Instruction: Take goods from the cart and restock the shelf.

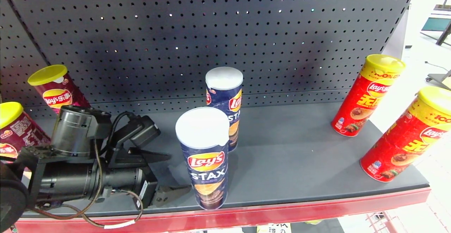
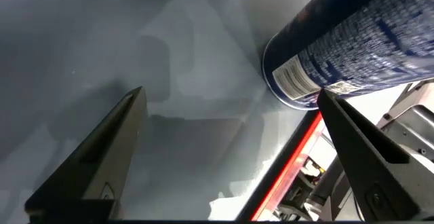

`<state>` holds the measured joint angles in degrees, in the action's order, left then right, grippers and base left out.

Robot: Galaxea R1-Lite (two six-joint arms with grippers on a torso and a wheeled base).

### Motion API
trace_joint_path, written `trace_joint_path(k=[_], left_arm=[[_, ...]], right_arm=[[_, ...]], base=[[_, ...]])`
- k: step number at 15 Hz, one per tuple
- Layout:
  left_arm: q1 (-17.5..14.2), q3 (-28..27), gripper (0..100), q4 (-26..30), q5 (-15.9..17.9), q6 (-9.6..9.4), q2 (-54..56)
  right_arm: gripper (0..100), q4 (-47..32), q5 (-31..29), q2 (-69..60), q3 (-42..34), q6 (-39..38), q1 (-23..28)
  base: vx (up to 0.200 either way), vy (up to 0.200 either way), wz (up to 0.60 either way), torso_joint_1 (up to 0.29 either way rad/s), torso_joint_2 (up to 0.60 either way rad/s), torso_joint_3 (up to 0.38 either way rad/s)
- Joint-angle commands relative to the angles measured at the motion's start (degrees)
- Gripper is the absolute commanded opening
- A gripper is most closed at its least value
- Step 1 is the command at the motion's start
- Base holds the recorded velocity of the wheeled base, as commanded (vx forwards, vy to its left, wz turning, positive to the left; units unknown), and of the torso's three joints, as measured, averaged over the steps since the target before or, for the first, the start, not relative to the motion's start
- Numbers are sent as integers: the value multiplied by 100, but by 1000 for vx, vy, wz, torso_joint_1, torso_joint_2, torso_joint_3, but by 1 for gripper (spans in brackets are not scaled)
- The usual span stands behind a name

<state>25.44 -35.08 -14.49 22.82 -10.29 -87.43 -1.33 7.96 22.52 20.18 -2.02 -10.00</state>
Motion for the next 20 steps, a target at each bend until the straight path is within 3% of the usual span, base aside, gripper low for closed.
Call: trace_joint_path(k=[1,14,20], left_arm=[[49,-16,100,-1,3,1,-107],[189,-201,100,-10,3,1,-292],[84,-77,100,-89,-41,53,33]], right_arm=[[100,1,4,34,-5,0,-2],[100,-17,4,-28,-40,0,-2],[100,-43,13,-116,-84,18,-2]], base=[[0,0,0,0,0,0],[0,0,0,0,0,0],[0,0,0,0,0,0]])
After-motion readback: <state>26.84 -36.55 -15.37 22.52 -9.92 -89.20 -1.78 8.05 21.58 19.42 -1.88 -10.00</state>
